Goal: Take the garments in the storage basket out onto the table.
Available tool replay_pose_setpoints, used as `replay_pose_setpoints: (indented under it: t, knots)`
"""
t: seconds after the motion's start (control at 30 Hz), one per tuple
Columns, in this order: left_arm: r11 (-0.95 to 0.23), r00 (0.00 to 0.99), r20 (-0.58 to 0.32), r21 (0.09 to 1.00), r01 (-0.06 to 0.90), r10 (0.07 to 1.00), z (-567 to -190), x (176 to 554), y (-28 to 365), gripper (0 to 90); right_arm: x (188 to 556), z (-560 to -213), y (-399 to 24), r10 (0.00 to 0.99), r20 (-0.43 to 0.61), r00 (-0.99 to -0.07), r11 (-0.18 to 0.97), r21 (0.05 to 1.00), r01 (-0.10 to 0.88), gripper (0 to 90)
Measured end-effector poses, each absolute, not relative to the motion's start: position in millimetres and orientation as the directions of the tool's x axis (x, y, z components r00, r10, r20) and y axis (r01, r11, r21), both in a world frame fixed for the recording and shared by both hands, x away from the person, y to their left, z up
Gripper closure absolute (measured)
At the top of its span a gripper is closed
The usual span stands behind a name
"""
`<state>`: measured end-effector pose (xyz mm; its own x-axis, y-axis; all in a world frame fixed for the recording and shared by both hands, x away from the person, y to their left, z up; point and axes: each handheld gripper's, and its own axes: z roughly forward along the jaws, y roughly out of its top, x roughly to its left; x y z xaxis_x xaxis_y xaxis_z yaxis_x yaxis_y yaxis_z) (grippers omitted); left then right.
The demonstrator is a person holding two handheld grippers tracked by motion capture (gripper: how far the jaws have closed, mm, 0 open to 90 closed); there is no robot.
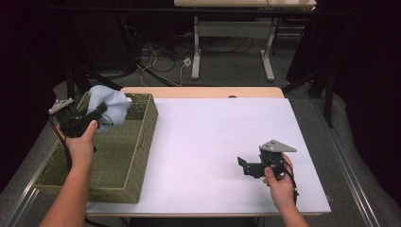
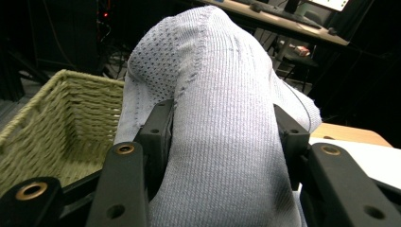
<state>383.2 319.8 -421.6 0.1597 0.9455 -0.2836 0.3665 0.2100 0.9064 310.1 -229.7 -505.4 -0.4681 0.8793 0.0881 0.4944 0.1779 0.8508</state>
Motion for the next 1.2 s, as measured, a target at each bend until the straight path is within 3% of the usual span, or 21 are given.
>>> replay_pose_setpoints:
  t: [1.2]
  knots:
    - [0.148, 0.386, -0.266, 0.940, 0.308, 0.883, -404, 331, 246, 52.3, 308, -504, -230, 0.881, 0.090, -0.464, 0.177, 0.848, 0.499, 5.1]
